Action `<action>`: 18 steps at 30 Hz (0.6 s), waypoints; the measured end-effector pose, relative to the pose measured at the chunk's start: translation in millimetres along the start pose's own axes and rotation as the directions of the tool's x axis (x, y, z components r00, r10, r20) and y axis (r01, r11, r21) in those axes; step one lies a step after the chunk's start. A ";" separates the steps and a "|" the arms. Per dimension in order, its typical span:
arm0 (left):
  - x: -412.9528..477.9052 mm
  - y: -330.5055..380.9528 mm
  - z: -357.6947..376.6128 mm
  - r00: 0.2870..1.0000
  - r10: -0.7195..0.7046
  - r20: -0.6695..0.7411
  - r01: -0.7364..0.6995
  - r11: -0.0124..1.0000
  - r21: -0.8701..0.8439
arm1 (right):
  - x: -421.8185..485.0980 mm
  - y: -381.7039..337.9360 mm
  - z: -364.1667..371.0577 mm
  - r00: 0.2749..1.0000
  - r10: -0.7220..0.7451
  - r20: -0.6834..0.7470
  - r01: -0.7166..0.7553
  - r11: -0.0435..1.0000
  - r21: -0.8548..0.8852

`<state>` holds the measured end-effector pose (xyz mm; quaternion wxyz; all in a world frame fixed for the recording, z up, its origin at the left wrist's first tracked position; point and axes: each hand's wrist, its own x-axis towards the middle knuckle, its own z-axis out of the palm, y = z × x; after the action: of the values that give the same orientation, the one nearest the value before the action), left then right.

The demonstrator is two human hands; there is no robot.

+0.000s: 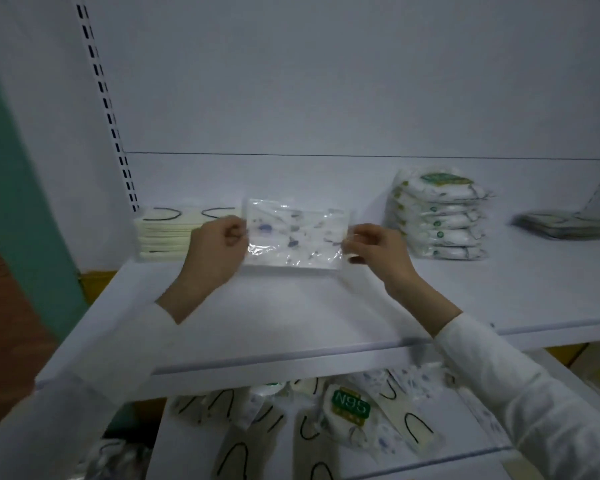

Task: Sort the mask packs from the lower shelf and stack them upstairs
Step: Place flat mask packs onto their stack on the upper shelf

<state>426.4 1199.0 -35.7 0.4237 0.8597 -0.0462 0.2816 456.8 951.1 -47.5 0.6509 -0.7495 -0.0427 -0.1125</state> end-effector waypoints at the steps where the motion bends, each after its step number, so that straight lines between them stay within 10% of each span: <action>1: 16.0 5.4 10.8 1.000 -0.020 -0.016 0.019 0.999 -0.037 | 14.7 -3.3 -6.2 1.000 0.007 -0.023 -0.007 1.000 0.010; 18: 114.4 -16.0 121.8 0.943 -0.302 0.139 0.266 0.936 0.231 | 169.9 52.3 -8.7 0.997 0.079 -0.025 -0.082 0.923 -0.377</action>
<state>581.4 1135.5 -45.9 0.3618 0.9180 0.0721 0.1455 631.8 920.7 -58.9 0.4988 -0.8614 0.0136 -0.0952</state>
